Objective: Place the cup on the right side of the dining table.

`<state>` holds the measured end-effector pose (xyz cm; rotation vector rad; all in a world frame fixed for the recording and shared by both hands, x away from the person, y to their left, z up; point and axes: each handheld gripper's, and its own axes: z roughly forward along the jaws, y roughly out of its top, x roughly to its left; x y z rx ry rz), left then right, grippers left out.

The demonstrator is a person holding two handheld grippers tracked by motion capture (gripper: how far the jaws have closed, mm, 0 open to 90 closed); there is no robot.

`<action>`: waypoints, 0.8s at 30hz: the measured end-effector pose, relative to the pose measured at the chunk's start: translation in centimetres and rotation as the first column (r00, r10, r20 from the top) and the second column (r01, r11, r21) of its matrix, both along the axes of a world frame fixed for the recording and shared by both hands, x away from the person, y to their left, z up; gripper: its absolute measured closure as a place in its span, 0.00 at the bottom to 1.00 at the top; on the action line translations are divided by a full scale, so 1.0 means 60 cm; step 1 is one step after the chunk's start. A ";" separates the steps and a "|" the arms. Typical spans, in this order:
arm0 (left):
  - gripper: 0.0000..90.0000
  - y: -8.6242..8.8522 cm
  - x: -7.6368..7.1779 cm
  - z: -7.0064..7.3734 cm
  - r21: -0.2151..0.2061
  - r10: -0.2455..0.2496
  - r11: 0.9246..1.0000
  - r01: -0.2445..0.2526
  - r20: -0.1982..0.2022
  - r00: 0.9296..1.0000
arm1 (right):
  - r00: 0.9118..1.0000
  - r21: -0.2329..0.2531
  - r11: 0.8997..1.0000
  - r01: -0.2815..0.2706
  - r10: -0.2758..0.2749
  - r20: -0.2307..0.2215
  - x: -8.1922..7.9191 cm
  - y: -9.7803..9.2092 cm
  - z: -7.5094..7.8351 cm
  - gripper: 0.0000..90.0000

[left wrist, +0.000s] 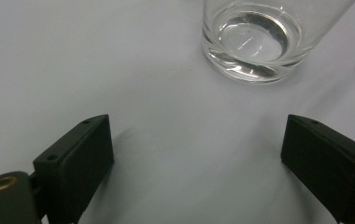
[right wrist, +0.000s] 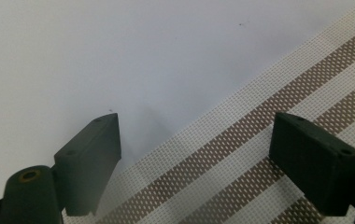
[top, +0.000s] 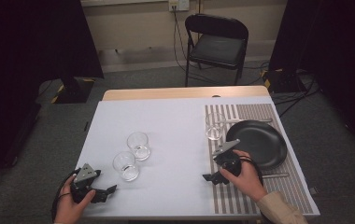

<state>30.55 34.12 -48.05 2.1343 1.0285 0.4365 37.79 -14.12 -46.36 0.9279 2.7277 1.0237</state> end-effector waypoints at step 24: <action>0.09 0.001 0.000 0.000 0.002 -0.003 1.000 0.003 -0.003 1.000 | 0.991 -0.061 0.996 -0.065 0.071 0.113 -0.016 0.005 -0.009 0.15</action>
